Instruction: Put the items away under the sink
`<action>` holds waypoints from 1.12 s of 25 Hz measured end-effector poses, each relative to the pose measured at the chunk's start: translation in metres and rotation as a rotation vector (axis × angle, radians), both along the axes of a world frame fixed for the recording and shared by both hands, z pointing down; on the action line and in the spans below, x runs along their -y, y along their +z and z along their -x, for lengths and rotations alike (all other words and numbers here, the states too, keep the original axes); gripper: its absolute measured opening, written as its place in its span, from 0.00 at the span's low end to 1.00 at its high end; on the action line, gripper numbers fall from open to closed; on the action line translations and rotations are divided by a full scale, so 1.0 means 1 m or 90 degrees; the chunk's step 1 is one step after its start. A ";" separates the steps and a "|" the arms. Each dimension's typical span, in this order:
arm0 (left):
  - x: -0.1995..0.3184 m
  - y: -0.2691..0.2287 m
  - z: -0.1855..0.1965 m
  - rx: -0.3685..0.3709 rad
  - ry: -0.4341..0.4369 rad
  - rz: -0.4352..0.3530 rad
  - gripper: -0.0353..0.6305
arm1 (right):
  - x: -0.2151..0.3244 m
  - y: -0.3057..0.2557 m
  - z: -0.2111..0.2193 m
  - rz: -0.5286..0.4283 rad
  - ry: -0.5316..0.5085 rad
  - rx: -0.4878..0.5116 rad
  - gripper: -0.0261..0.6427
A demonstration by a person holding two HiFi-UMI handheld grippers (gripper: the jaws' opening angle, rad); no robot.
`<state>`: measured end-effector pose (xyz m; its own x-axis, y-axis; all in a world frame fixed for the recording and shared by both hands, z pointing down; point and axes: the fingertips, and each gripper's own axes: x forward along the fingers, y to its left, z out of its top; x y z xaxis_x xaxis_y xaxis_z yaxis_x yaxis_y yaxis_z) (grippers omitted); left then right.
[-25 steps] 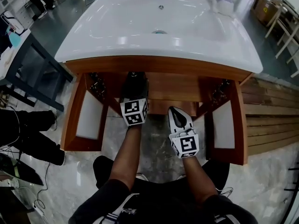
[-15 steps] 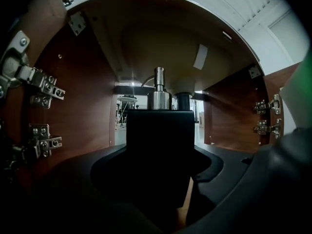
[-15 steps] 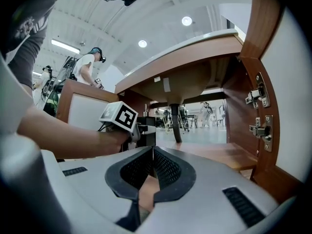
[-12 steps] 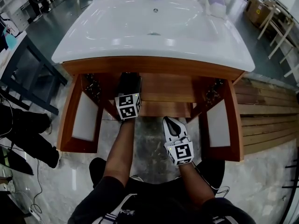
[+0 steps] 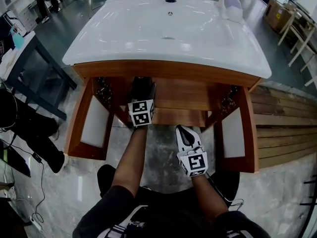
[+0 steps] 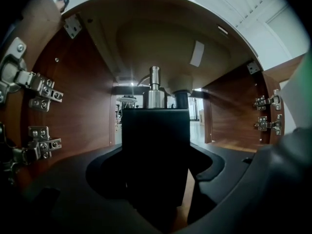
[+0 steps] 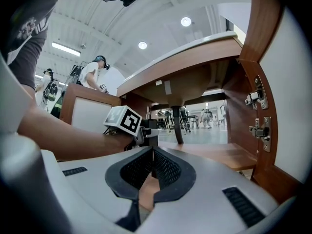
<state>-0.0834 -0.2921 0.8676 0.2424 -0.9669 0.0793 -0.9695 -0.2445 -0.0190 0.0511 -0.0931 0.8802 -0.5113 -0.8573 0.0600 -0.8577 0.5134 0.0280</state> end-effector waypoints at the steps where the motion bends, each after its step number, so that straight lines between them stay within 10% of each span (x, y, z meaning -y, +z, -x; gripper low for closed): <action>1: -0.001 0.000 0.000 0.000 0.002 0.000 0.57 | 0.001 -0.001 0.000 -0.001 0.000 0.002 0.07; 16: -0.074 -0.002 0.021 -0.008 -0.030 -0.014 0.61 | 0.020 0.009 0.010 0.008 -0.010 0.037 0.07; 25: -0.131 -0.054 0.025 -0.002 -0.062 -0.019 0.09 | 0.026 -0.053 0.024 0.022 -0.017 0.049 0.07; 28: -0.139 -0.088 0.017 0.012 -0.043 0.006 0.06 | 0.020 -0.093 0.034 0.038 -0.035 0.040 0.08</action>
<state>-0.1002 -0.1530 0.7795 0.1743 -0.9803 0.0927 -0.9834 -0.1781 -0.0347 0.0174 -0.1134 0.7875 -0.5613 -0.8241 0.0769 -0.8276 0.5583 -0.0575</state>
